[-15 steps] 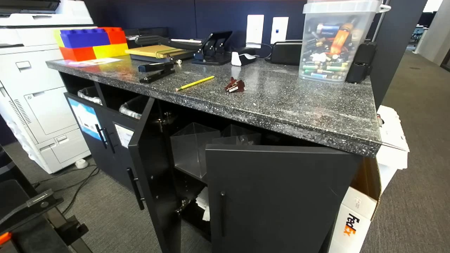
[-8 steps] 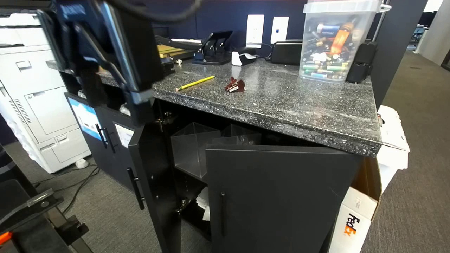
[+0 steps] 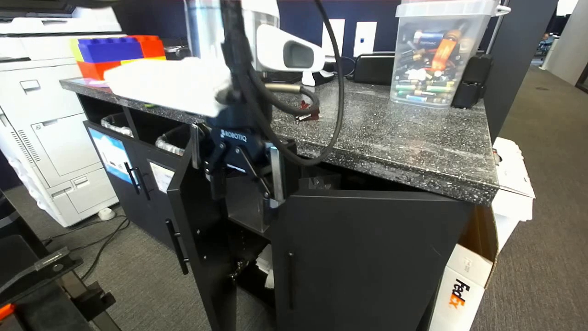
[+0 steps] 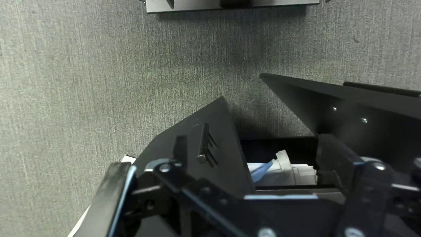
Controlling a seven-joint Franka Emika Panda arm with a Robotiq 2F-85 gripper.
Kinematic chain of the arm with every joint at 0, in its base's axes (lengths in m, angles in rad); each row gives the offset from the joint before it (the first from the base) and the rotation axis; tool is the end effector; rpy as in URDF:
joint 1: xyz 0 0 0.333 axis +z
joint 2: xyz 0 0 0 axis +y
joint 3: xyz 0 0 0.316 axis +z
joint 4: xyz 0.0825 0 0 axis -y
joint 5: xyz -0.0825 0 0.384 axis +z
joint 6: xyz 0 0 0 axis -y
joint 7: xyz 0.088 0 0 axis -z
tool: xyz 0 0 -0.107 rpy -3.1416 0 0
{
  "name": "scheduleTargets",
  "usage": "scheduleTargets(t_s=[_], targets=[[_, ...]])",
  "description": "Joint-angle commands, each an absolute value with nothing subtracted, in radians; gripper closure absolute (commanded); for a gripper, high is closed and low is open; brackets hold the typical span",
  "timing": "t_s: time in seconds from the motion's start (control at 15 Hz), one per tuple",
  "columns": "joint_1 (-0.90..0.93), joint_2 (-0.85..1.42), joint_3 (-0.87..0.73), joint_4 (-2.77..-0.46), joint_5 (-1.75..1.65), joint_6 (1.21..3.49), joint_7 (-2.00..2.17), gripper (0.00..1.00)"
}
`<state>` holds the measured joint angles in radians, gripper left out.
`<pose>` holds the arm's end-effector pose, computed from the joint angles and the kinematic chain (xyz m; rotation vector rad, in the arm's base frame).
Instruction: Close the right door of the cabinet
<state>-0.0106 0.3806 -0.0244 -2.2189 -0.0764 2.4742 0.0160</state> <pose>0.5364 -0.0189 0.1923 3.0840 0.0203 -0.1944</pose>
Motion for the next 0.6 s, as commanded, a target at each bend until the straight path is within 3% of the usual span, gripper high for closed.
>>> scheduleTargets(t_s=[0.0, 0.53], targets=[[0.002, 0.548, -0.054, -2.033, -0.099, 2.421, 0.044, 0.0], [0.0, 0.679, -0.035, -1.869, -0.062, 2.45, 0.029, 0.0]])
